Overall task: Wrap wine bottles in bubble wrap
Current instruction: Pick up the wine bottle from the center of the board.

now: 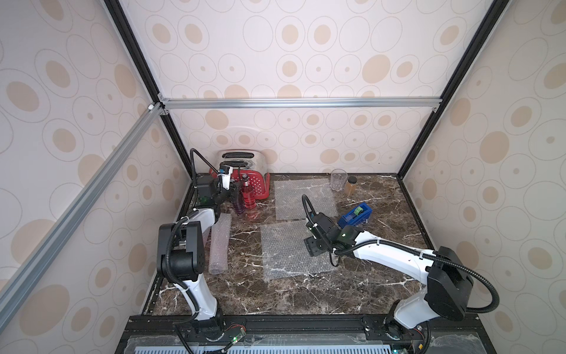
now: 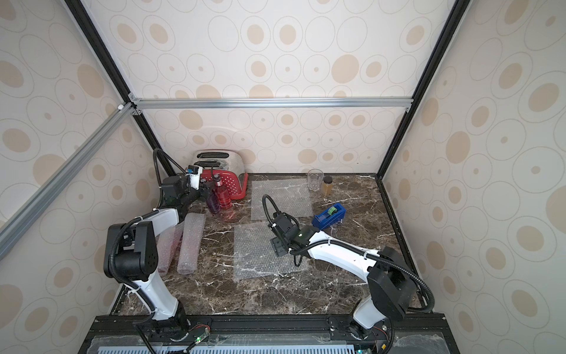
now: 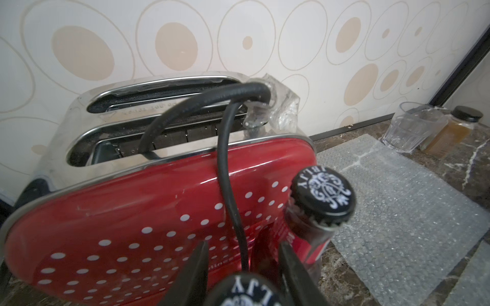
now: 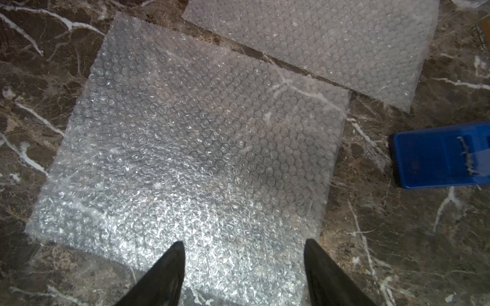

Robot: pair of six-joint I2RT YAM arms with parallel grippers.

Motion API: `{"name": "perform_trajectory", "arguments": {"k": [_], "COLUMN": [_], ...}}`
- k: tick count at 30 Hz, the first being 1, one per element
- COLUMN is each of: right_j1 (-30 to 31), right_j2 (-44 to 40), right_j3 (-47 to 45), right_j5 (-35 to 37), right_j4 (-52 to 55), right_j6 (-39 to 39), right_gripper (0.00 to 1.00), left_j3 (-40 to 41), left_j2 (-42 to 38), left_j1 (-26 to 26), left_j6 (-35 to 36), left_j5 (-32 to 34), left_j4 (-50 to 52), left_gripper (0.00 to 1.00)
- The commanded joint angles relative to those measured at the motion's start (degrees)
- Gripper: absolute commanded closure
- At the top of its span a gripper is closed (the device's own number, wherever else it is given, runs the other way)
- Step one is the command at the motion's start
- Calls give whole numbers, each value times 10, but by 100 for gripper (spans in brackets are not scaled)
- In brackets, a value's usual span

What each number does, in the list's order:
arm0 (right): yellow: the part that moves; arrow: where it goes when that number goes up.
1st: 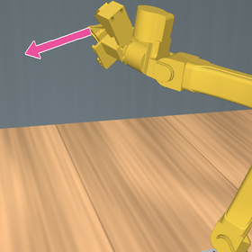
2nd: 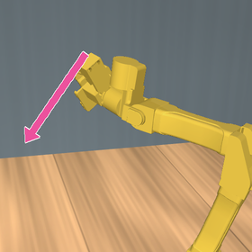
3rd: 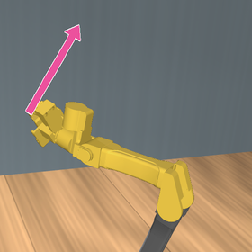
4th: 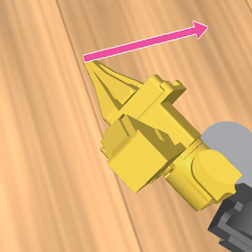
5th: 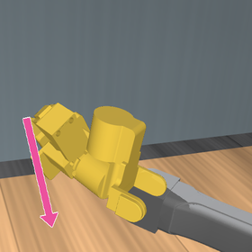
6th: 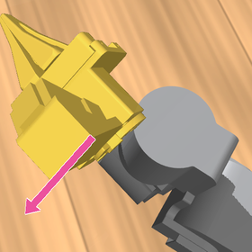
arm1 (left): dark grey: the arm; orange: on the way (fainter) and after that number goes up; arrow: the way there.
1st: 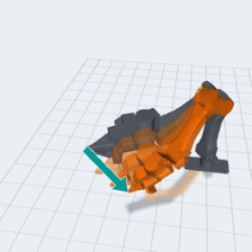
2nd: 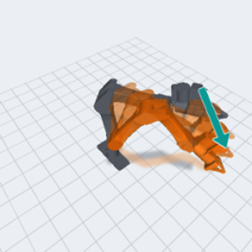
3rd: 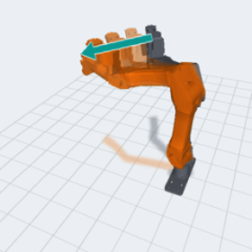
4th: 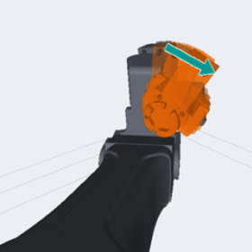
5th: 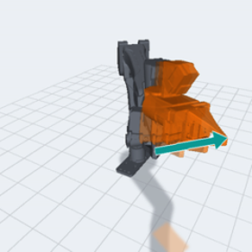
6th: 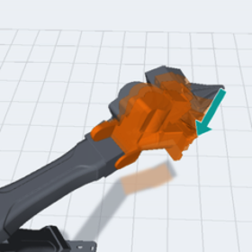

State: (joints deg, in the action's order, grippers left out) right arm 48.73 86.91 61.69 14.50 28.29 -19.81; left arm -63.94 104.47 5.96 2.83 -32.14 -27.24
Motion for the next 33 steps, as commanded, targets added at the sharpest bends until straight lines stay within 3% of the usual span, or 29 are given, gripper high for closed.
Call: {"name": "perform_trajectory", "arguments": {"k": [1,6,11,15,21,24,29,33], "right_j1": [-2,-5,-5,1,32,42,43,43], "right_j2": [-20,-24,-16,-14,32,63,109,145], "right_j3": [-2,1,18,9,51,69,92,111], "right_j5": [17,20,-12,-85,-170,-222,-282,-292], "right_j4": [20,19,-6,-100,-197,-256,-326,-324], "right_j6": [5,8,27,64,127,138,105,92], "right_gripper": [28,28,28,26,22,22,23,24], "left_j3": [-19,6,55,71,49,63,95,100], "left_j2": [1,-26,-122,-227,-323,-338,-340,-334], "left_j1": [2,3,3,0,-28,-45,-72,-85], "left_j6": [9,7,0,-28,-83,-179,-341,-376], "left_j5": [-17,-28,-19,-26,-66,-99,-135,-163], "left_j4": [-19,-19,21,138,344,343,252,216], "left_gripper": [70,100,100,100,100,100,100,100]}}
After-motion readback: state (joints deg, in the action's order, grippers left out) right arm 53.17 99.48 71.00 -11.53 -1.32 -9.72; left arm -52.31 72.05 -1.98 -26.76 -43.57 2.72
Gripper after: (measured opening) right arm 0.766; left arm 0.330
